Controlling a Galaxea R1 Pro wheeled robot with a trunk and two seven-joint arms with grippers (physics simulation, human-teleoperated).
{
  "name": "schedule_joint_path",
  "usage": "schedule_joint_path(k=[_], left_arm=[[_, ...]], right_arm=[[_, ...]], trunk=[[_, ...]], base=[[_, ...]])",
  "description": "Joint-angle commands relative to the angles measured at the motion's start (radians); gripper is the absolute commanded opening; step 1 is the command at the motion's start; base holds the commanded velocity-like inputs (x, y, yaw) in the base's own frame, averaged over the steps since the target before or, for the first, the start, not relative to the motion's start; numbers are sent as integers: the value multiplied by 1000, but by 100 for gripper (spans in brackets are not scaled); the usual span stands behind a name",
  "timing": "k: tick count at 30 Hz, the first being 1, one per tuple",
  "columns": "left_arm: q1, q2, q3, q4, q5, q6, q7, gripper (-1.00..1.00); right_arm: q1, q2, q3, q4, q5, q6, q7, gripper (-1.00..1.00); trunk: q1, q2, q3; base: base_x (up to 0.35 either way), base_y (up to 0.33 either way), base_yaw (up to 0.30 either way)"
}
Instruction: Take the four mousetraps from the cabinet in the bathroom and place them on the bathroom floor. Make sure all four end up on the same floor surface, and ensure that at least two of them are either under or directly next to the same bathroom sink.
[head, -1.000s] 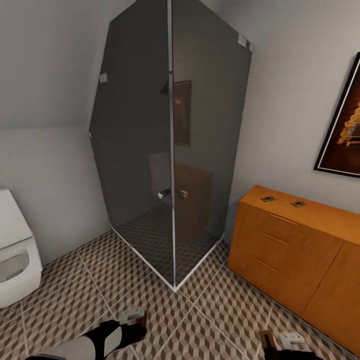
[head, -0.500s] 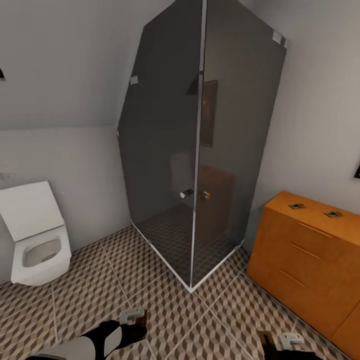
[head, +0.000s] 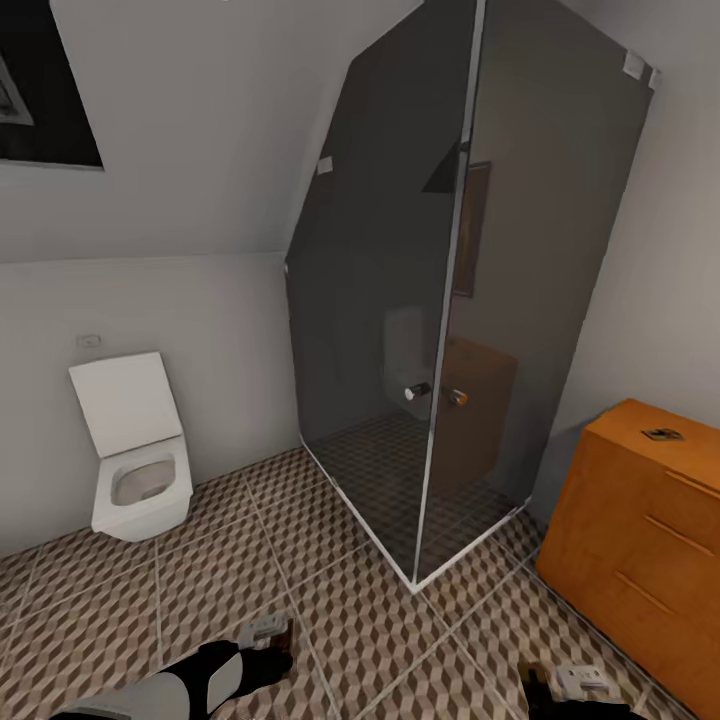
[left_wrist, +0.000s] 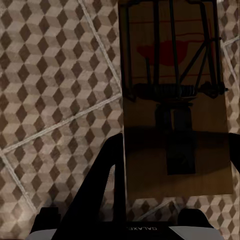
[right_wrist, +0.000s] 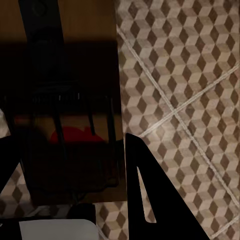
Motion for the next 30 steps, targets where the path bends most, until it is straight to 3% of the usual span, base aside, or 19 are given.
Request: schedule_joint_path(k=[1, 30], left_arm=[[-1, 0, -8, 0, 9, 4, 0, -100], [-1, 1, -8, 0, 9, 4, 0, -100]], right_arm=[[-1, 0, 8, 1, -14, 1, 4, -100], [20, 0, 8, 1, -13, 0, 4, -100]], trunk=[[0, -1, -1], [0, -1, 13]], base=[[0, 0, 285], [0, 0, 285]])
